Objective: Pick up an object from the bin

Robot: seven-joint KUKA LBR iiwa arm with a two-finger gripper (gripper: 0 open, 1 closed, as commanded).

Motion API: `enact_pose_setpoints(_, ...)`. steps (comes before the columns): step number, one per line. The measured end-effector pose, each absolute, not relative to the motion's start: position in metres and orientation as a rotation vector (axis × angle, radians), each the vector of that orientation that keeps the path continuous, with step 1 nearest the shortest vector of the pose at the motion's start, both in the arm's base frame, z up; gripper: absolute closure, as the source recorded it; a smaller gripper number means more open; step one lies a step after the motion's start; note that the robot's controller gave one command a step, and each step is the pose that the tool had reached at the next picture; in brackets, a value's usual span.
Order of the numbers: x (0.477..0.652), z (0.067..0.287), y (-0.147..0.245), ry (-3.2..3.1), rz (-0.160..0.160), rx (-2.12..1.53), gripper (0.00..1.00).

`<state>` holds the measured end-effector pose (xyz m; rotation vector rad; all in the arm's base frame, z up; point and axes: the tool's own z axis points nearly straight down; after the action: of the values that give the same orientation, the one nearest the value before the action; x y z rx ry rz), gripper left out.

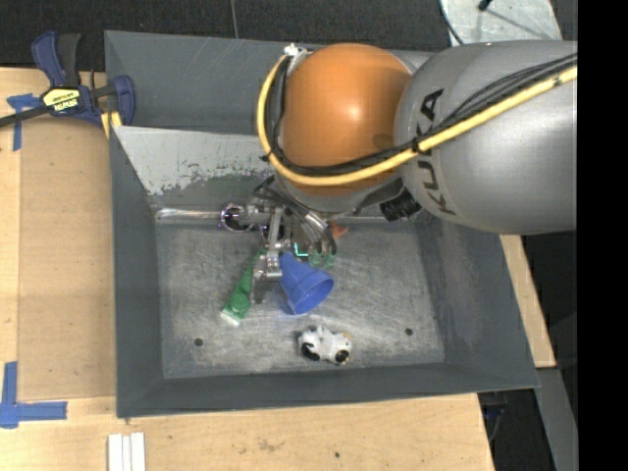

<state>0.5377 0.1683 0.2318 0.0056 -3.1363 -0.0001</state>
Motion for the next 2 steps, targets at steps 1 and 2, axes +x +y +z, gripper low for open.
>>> enact_pose_setpoints(1, 0.540, 0.236, 0.167, -3.144, -0.002, 0.000, 0.00)
enact_pose_setpoints(2, 0.553, 0.197, 0.159, -3.144, -0.002, 0.168, 0.00)
